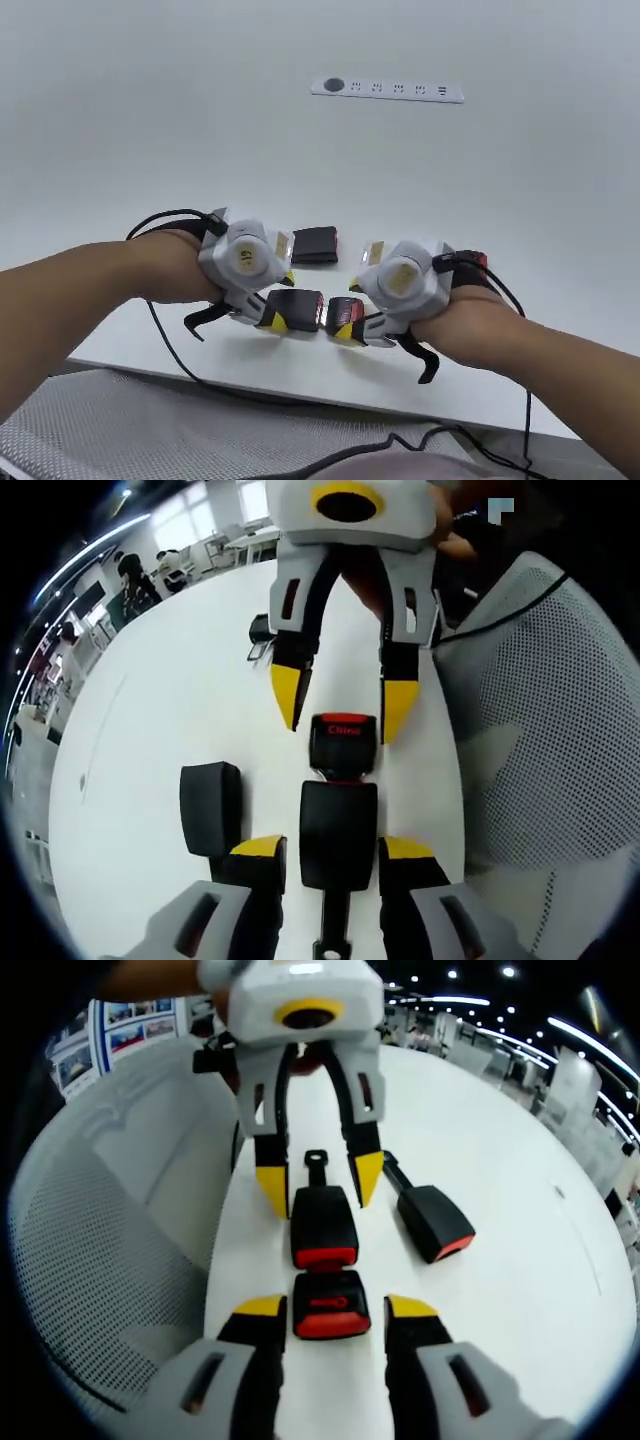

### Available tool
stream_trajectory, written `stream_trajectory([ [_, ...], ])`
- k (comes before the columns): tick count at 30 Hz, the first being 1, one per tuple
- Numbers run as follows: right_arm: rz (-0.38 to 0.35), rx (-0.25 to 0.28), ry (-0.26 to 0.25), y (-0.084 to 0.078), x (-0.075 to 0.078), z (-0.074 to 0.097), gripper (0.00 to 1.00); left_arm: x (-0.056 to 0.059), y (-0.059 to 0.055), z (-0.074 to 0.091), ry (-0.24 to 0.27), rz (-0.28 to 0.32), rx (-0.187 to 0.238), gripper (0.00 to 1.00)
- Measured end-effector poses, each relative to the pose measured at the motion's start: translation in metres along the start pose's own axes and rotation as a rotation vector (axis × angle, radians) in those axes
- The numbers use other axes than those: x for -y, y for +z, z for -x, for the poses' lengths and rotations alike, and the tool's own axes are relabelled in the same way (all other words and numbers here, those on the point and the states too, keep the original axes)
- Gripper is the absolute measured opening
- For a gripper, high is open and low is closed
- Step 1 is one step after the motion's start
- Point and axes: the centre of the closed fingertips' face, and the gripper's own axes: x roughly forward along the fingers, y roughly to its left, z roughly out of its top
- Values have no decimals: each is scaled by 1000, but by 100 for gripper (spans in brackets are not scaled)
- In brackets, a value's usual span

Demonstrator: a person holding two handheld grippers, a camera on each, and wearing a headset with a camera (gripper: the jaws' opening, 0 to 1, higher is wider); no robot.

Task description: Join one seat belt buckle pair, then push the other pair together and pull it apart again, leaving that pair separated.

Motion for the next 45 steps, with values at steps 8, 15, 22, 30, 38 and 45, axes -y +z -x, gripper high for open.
stream_trajectory([
  [8,-7,43,-28,-2,12,23,37,-26,16,15,40,28,62,39],
  [15,-4,27,-66,-23,43,40,38,-60,10,14,91,56,55,39],
  [22,-20,-5,-114,-48,73,60,36,-83,6,7,99,40,36,44],
  [30,-26,-58,-152,-84,95,76,36,-100,3,-7,88,31,13,44],
  [38,-62,-109,-141,-120,110,83,39,-101,-11,-22,38,30,-29,44],
  [45,-59,-129,-78,-124,110,71,38,-101,-16,-30,-1,32,-49,42],
])
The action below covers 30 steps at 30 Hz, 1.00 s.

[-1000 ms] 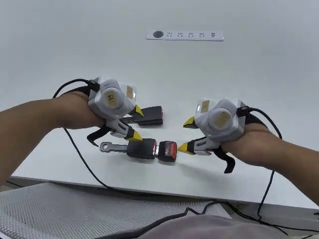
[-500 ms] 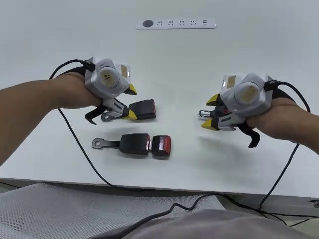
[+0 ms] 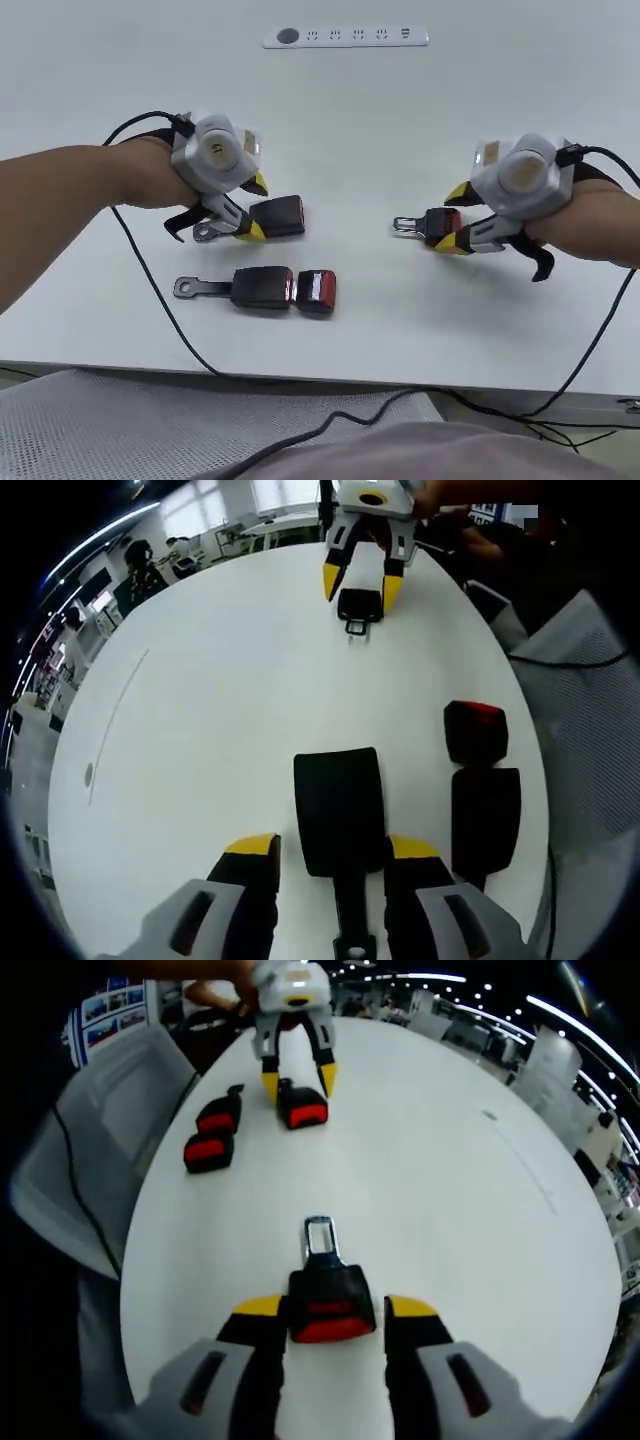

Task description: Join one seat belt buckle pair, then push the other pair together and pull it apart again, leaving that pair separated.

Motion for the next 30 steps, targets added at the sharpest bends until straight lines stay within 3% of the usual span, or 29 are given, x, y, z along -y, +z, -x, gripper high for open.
stream_trajectory([
  [7,8,4,34,2,-1,-4,35,9,1,-2,-50,-26,2,34],
  [13,22,0,56,1,-1,-4,35,8,1,-2,-61,-52,17,34],
  [19,36,-24,68,1,-3,-4,34,9,3,-3,-87,-121,-15,33],
  [30,35,-31,63,6,-4,-7,34,10,3,-3,-91,-104,-22,32],
])
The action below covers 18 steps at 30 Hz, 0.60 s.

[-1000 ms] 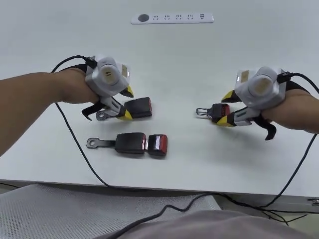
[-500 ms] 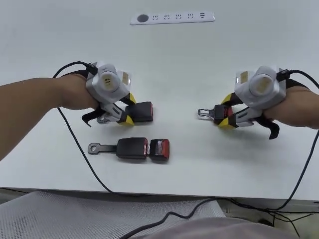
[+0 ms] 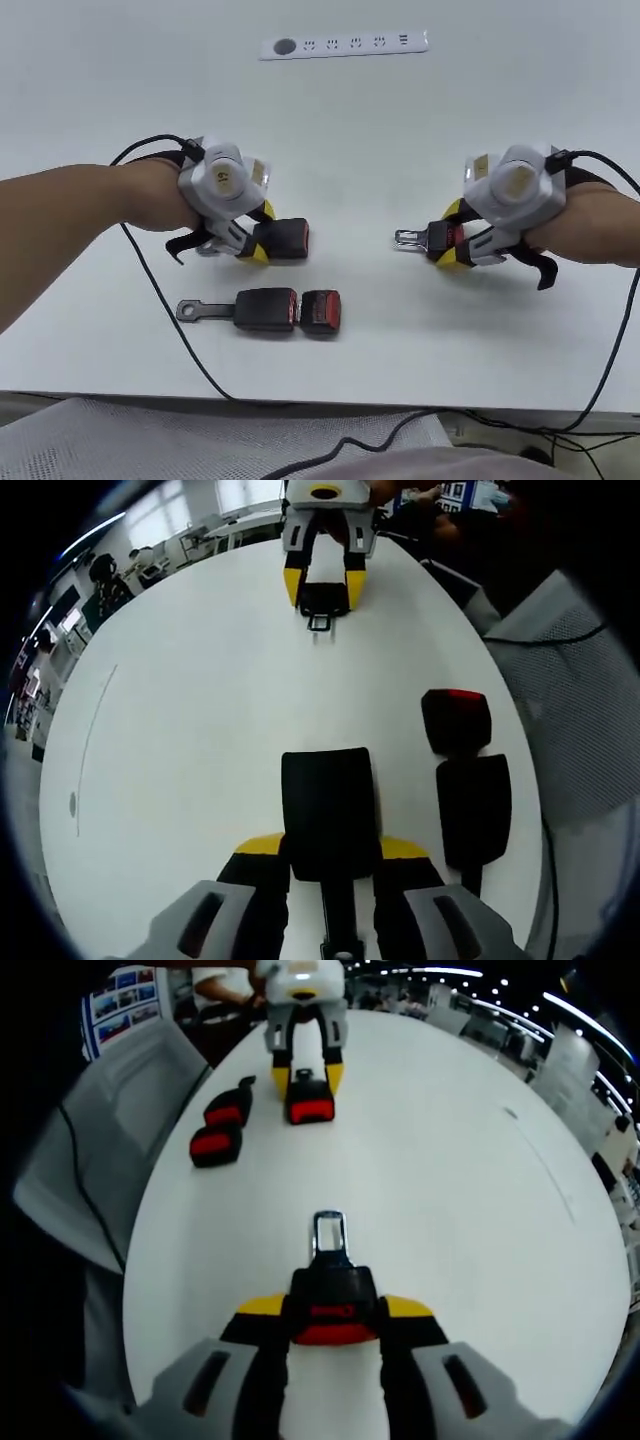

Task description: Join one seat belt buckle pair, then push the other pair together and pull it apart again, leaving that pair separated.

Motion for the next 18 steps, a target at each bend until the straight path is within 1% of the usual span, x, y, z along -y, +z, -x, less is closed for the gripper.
stream_trajectory([
  [8,-6,36,-19,19,-3,-11,34,0,-1,-1,5,-3,-13,33],
  [10,-16,57,-20,29,-5,-13,34,0,0,-1,9,0,-14,33],
  [18,2,73,-25,56,-11,-33,34,1,0,-1,12,-3,-19,32],
])
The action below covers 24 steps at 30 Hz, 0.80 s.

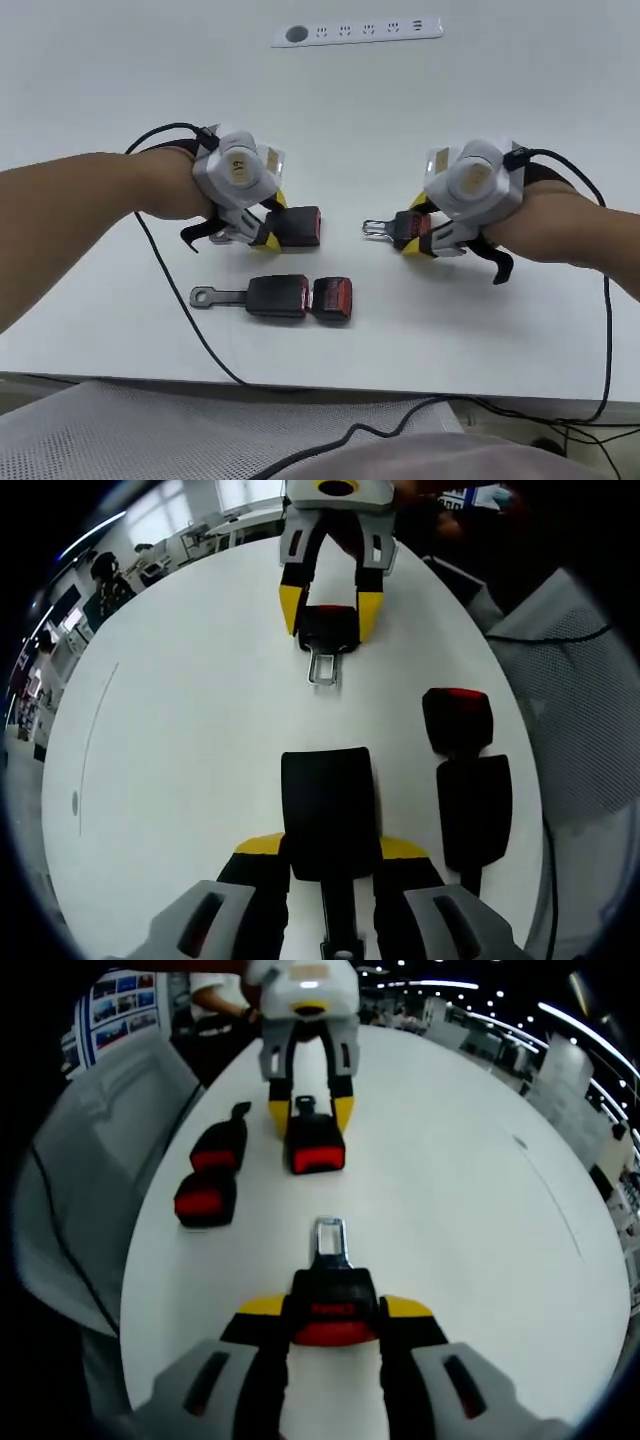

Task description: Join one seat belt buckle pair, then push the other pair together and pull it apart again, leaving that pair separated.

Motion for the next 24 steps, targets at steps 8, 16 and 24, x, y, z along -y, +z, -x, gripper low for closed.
stream_trajectory([
  [8,-5,17,-5,23,-4,-15,34,0,0,0,-1,5,1,32],
  [16,-2,5,1,36,-6,-24,34,-1,-2,-1,-4,3,-3,32],
  [24,45,-5,19,41,-8,-27,34,-1,-2,-1,-8,5,-6,32],
])
